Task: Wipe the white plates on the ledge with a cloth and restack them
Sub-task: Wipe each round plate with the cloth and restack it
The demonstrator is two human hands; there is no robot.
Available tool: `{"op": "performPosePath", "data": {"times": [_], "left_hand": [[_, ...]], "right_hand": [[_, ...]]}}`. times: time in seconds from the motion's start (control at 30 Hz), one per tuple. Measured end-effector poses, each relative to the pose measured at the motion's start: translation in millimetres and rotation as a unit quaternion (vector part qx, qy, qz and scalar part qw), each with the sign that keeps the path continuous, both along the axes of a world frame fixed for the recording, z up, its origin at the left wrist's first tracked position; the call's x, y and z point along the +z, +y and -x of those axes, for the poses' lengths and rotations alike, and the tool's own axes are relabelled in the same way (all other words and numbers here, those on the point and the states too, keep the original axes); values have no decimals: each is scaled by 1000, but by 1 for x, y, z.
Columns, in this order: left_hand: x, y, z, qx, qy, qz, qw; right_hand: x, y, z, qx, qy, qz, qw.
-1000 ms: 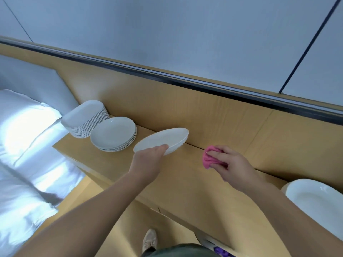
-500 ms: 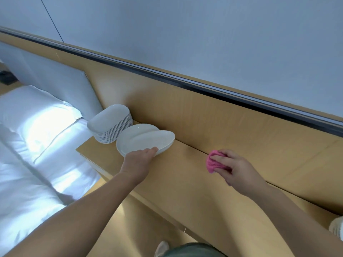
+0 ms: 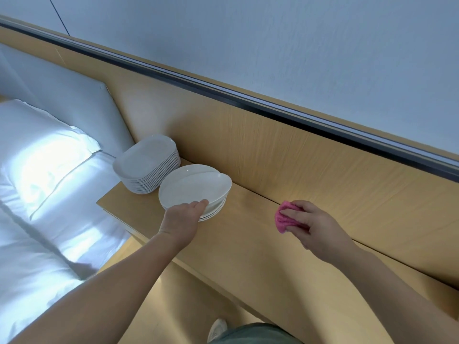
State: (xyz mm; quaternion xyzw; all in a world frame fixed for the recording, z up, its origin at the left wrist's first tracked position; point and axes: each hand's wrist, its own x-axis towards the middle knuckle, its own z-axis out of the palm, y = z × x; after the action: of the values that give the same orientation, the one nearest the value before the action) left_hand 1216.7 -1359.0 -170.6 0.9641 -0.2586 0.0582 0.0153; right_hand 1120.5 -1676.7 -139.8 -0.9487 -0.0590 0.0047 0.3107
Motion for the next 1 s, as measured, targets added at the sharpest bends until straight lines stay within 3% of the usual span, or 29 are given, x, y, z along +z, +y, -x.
{"op": "performPosePath", "data": {"times": [0.2,0.57,0.63,0.77,1.0], "left_hand": [[-12,1,-7,30,139,-31,989],[-34,9,-20,57,197,0,979],[-36,9,-23,41,170,-12,985],[-29,-11,-29,-3,131,51,990],[-24,-114,-21,-151,175,75,970]], "right_hand": [[-6,10,-2,-4,19,6,1000],[-10,17,-2,-26,46,30,998],[-11,17,-2,-32,51,34,998],[-12,11,3,-50,55,26,997],[-5,-39,64,-199,25,-31,979]]}}
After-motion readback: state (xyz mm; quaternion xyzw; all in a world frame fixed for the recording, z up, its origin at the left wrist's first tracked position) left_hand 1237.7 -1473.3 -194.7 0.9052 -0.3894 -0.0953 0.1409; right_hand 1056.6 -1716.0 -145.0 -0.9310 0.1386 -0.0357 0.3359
